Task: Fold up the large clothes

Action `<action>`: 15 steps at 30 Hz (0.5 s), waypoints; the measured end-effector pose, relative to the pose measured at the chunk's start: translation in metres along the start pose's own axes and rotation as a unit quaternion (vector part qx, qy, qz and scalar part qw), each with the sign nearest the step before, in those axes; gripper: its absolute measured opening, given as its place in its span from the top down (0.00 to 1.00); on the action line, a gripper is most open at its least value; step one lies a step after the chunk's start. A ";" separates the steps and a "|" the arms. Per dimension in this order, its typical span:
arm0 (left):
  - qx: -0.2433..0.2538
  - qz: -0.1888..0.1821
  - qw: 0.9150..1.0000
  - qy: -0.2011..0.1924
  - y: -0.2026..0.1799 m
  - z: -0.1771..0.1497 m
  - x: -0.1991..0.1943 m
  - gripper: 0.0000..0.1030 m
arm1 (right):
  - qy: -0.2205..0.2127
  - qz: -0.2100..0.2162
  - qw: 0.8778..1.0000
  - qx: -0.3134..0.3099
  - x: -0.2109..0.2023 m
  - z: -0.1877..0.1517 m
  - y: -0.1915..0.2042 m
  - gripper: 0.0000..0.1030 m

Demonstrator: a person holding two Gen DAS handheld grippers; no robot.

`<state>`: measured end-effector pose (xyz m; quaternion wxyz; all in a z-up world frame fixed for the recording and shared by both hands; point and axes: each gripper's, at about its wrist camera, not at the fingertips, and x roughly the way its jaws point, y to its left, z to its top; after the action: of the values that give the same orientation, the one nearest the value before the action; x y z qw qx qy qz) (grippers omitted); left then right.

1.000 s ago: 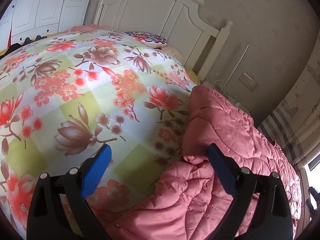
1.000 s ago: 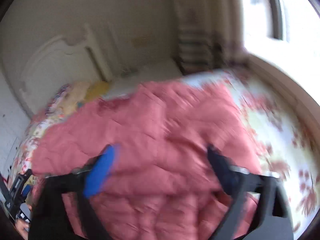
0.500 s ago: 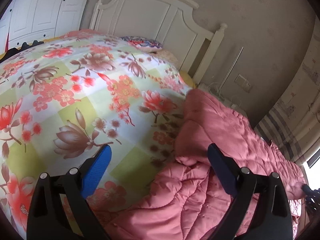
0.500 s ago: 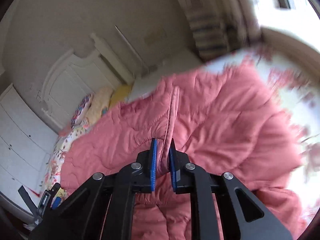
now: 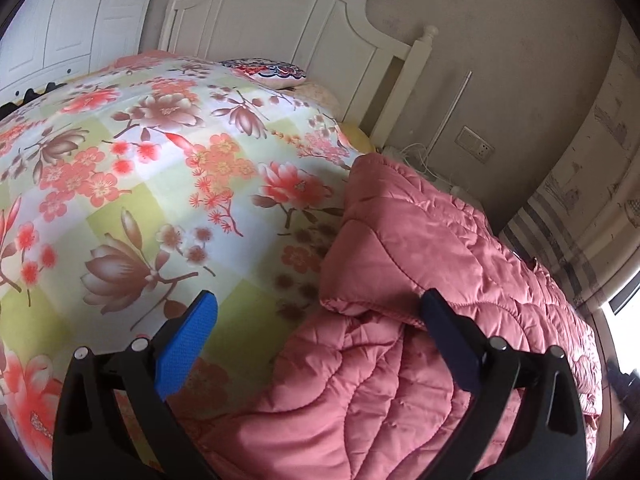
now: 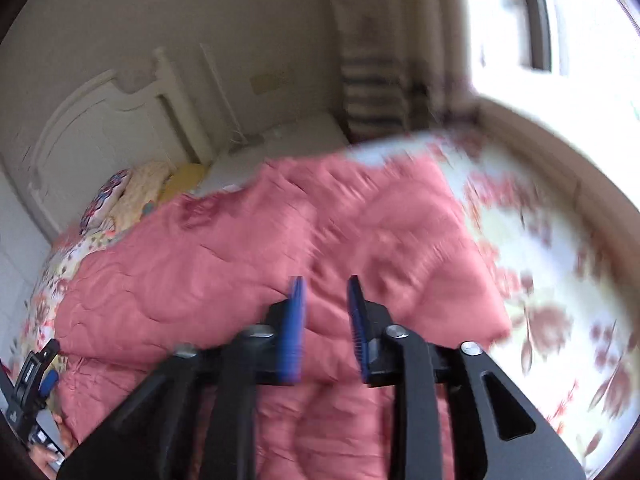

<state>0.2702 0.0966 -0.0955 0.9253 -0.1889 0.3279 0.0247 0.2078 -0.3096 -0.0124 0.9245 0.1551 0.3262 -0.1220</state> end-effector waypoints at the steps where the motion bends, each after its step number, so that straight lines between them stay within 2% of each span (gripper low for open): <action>1: 0.000 0.000 1.000 -0.001 0.000 -0.001 -0.001 0.02 | -0.019 0.000 1.000 -0.020 -0.004 0.003 0.014 0.06; 3: -0.002 -0.001 1.000 -0.003 0.001 -0.001 -0.001 0.02 | -0.059 0.008 0.996 -0.066 -0.012 0.005 0.040 0.07; 4: -0.003 -0.001 1.000 -0.003 0.002 -0.001 -0.001 0.02 | -0.057 0.008 0.993 -0.100 -0.009 0.006 0.058 0.07; 7: -0.005 -0.002 1.000 -0.009 0.003 -0.001 -0.004 0.02 | -0.025 0.013 0.984 -0.174 0.010 -0.004 0.096 0.08; 9: -0.003 -0.008 1.000 -0.021 0.003 -0.001 -0.009 0.02 | 0.003 -0.005 0.978 -0.207 0.029 -0.013 0.108 0.10; 11: 0.000 -0.008 0.999 -0.037 0.002 0.001 -0.016 0.02 | 0.045 -0.044 0.975 -0.213 0.055 -0.023 0.105 0.10; 12: 0.008 -0.005 0.999 -0.043 -0.001 0.004 -0.023 0.02 | 0.058 -0.048 0.976 -0.206 0.062 -0.031 0.100 0.09; 14: 0.025 -0.023 0.998 -0.055 -0.011 0.011 -0.035 0.02 | 0.070 -0.028 0.982 -0.171 0.070 -0.035 0.083 0.06; 15: 0.042 -0.046 0.996 -0.064 -0.022 0.018 -0.043 0.02 | 0.072 -0.018 0.985 -0.156 0.071 -0.035 0.076 0.05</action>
<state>0.2515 0.0859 -0.0488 0.9516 -0.1629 0.2598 -0.0196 0.2663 -0.2357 -0.0681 0.9092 0.0118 0.4093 -0.0751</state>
